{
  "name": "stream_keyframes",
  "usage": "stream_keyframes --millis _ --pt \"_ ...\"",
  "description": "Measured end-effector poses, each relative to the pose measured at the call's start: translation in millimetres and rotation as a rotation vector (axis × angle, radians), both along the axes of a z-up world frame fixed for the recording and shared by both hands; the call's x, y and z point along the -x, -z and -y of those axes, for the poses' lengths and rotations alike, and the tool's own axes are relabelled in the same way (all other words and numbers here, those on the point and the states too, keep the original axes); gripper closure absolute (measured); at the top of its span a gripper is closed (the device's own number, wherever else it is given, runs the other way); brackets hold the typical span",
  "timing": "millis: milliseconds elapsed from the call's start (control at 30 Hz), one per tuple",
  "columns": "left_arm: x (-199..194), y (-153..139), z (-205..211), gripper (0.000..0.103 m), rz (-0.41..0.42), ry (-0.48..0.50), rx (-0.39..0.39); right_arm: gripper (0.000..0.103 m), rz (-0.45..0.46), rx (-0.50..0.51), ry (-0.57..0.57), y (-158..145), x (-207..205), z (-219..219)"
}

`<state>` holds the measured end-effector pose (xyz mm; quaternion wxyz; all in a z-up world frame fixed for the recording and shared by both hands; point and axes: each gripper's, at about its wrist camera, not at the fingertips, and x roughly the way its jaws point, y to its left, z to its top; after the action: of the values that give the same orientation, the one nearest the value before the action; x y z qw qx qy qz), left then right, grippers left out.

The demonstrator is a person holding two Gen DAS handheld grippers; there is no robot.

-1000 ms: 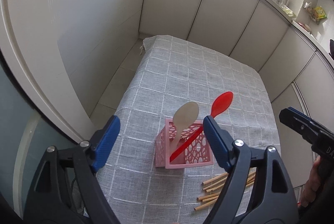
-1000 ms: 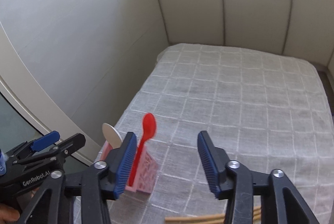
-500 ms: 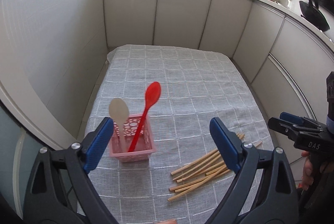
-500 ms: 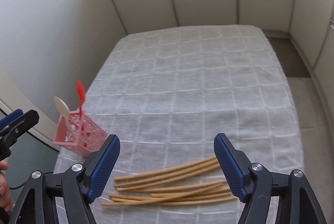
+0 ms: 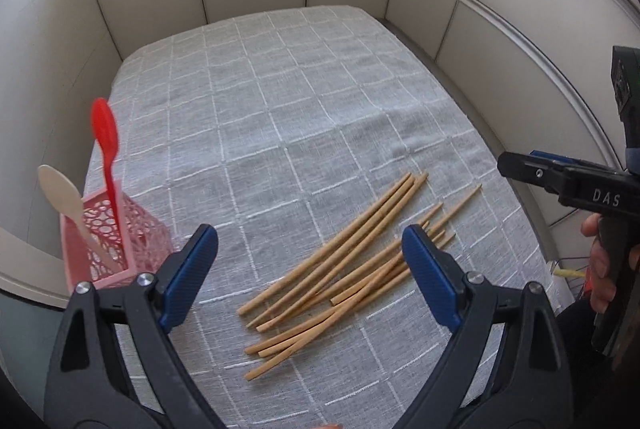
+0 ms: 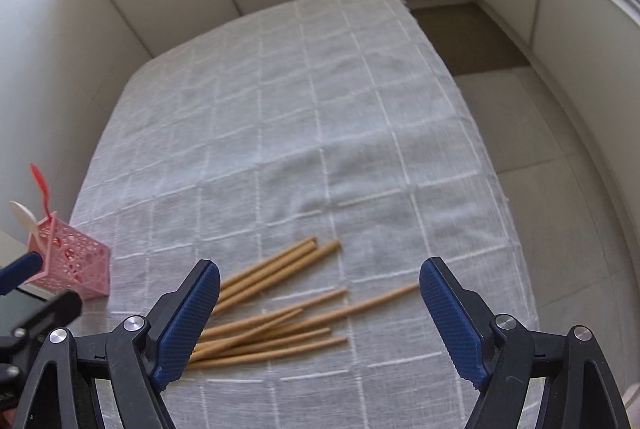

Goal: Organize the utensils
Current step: 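Lower the left gripper onto the chopsticks and close on one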

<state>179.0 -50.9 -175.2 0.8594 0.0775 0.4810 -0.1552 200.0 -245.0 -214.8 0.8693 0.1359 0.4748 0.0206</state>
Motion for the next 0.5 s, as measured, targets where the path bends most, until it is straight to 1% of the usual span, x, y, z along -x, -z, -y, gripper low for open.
stream_keyframes --millis 67,167,233,300,367,400,467,500 --pt "-7 13 11 0.010 -0.035 0.023 -0.021 0.017 -0.039 -0.005 0.023 11 0 9" --pt "-17 32 25 0.010 -0.066 0.054 -0.048 0.017 -0.129 0.028 0.064 30 -4 19" --pt "-24 44 33 0.010 -0.077 0.083 -0.066 0.017 -0.188 0.059 0.068 43 -7 23" --pt "-30 58 41 0.010 -0.097 0.105 -0.082 0.017 -0.217 0.066 0.063 51 -7 27" --pt "-36 68 45 0.014 -0.118 0.110 -0.067 0.017 -0.231 0.065 0.056 55 -8 31" --pt "-39 73 46 0.017 -0.133 0.111 -0.054 0.017 -0.235 0.067 0.054 57 -7 32" --pt "-46 83 47 0.025 -0.168 0.101 -0.040 0.017 -0.239 0.072 0.060 60 -6 37" --pt "-48 86 48 0.032 -0.181 0.095 -0.035 0.017 -0.241 0.073 0.064 60 -6 39"
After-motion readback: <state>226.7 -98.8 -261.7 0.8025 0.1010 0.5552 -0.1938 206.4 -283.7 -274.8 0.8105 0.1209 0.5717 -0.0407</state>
